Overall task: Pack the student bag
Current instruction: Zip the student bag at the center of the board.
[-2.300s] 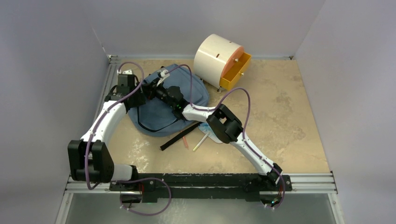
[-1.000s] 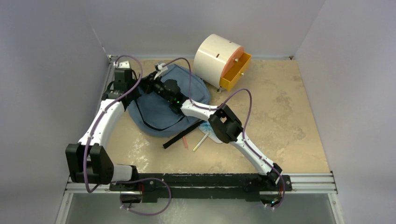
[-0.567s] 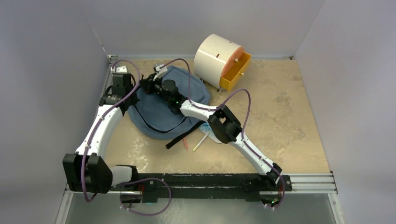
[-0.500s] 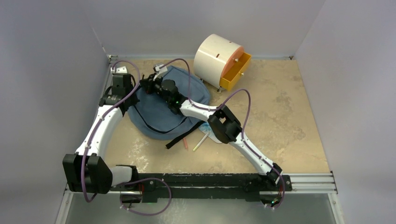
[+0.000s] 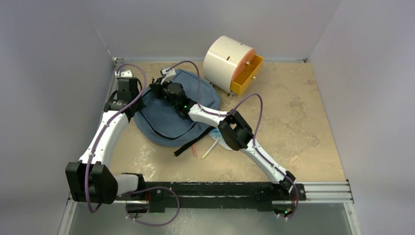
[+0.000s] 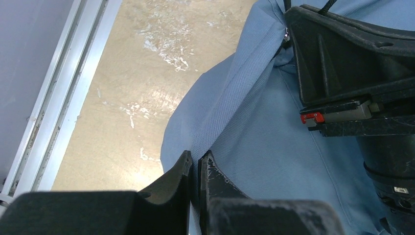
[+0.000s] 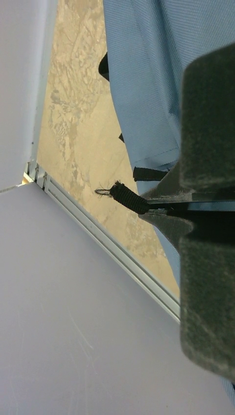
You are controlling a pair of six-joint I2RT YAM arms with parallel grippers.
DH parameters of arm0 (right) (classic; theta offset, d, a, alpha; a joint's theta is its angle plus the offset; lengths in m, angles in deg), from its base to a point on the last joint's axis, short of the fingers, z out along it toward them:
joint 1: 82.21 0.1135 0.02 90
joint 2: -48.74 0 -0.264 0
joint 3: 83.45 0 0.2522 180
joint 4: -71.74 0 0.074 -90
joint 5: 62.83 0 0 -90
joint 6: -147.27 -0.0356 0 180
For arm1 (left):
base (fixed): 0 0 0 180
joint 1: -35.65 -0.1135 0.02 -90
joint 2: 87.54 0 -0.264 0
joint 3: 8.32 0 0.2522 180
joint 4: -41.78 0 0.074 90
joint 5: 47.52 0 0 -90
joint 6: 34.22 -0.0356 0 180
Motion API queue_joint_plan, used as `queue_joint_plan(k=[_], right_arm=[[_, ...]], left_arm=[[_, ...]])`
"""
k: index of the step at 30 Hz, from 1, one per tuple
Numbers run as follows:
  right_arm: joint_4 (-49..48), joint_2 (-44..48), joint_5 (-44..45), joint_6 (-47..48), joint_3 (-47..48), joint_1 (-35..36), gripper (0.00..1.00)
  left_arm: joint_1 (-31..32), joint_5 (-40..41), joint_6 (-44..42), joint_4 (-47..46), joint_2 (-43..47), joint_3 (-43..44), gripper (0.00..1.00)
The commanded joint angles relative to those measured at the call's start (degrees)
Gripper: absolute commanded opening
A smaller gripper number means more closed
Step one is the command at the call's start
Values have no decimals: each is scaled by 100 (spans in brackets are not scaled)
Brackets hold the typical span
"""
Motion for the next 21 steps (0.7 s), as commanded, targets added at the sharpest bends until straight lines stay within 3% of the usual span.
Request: queue_joint_plan(k=[1,10,21], right_arm=[[313,-105,793,157,70,-403,0],[254,46,130,248,-430,-453,0],[903,223,608,595,-487,-453,0]], left_arm=[[-71,671,51,361,193,222,0],[-92,626,56,363,225,237,0],[-313,606,227,520,315,456,0]])
